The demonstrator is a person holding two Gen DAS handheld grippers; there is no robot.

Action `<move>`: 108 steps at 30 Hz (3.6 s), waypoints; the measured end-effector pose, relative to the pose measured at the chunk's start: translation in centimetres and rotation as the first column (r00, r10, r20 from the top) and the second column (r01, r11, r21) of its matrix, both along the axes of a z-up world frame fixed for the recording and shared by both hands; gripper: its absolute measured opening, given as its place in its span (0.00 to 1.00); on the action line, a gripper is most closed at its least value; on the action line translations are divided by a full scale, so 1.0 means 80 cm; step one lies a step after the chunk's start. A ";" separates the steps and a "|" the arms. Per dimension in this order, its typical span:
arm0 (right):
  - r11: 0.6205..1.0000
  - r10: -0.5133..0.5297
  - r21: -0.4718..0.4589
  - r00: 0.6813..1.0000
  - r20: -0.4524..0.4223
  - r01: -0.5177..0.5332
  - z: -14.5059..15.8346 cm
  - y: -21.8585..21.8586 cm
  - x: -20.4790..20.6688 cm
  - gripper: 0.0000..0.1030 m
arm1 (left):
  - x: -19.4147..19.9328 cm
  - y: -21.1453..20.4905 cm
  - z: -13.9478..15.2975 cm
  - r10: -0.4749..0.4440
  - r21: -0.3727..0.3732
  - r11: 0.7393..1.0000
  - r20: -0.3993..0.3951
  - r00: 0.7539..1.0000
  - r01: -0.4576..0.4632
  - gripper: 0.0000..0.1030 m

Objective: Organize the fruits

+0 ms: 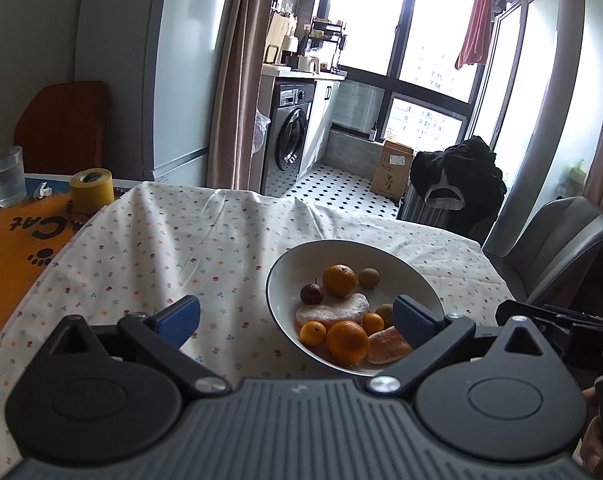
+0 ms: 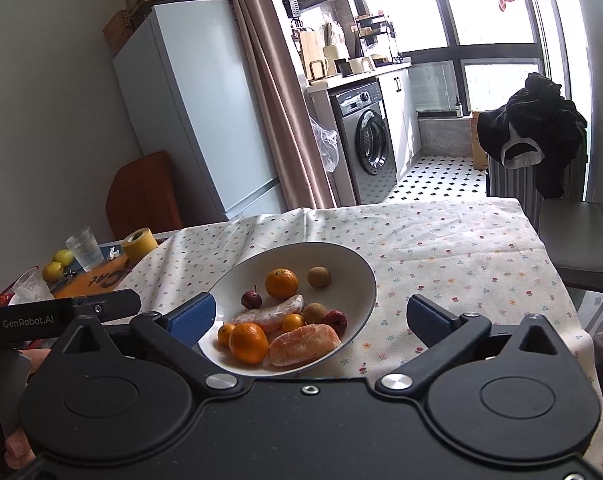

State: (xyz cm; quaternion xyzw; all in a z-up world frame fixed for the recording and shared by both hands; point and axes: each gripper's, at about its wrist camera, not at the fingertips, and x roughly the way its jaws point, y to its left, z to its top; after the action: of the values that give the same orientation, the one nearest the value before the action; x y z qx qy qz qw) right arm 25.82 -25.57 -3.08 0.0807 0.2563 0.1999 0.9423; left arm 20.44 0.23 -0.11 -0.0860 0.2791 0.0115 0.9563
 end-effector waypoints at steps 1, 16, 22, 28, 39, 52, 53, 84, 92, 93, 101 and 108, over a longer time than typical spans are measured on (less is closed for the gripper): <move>1.000 -0.005 0.002 1.000 0.003 0.005 0.002 -0.002 -0.006 1.00 | -0.004 0.000 0.002 -0.002 0.000 1.000 0.002 1.000 0.002 0.99; 1.000 -0.011 -0.016 1.000 0.027 0.011 0.024 -0.008 -0.064 1.00 | -0.061 -0.002 0.013 -0.027 0.021 0.999 0.005 1.000 0.027 1.00; 1.000 -0.008 -0.025 0.999 0.038 0.009 0.028 -0.009 -0.090 1.00 | -0.085 -0.005 0.017 -0.037 0.041 0.999 0.010 0.999 0.036 1.00; 1.000 0.003 -0.031 0.999 0.043 -0.001 0.032 -0.010 -0.111 1.00 | -0.109 -0.005 0.021 -0.027 0.058 0.998 0.017 0.999 0.026 1.00; 0.998 0.023 -0.065 0.999 0.038 -0.020 0.036 -0.011 -0.153 1.00 | -0.156 -0.007 0.030 -0.014 0.090 0.996 0.030 0.999 0.011 1.00; 0.995 0.047 -0.091 0.997 0.057 -0.042 0.050 -0.011 -0.196 1.00 | -0.197 -0.014 0.036 -0.052 0.119 0.992 0.034 0.998 0.048 1.00; 0.995 0.042 -0.094 0.998 0.056 -0.036 0.051 -0.011 -0.196 1.00 | -0.199 -0.015 0.036 -0.058 0.125 0.991 0.038 0.998 0.053 1.00; 0.991 0.048 -0.123 0.998 0.036 -0.043 0.045 0.006 -0.197 1.00 | -0.204 -0.003 0.036 -0.031 0.092 0.995 0.022 0.999 0.029 1.00; 0.992 0.056 -0.117 0.998 0.032 -0.052 0.047 0.007 -0.197 1.00 | -0.204 -0.001 0.039 -0.035 0.092 0.995 0.028 0.999 0.032 1.00; 0.992 0.057 -0.118 0.998 0.032 -0.053 0.047 0.007 -0.197 1.00 | -0.203 -0.001 0.039 -0.037 0.093 0.995 0.028 0.999 0.034 1.00; 0.992 0.058 -0.113 0.998 0.029 -0.055 0.047 0.007 -0.197 1.00 | -0.203 -0.002 0.039 -0.040 0.097 0.995 0.029 0.999 0.037 1.00; 0.992 0.050 -0.121 0.998 0.028 -0.046 0.047 0.008 -0.197 1.00 | -0.204 -0.003 0.038 -0.046 0.097 0.994 0.029 0.999 0.043 1.00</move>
State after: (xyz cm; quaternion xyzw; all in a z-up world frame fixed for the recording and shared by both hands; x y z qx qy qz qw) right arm 10.08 -24.94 0.69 0.0143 0.2551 0.2079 0.9442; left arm 4.13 0.01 2.96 -0.0336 0.2652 0.0023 0.9636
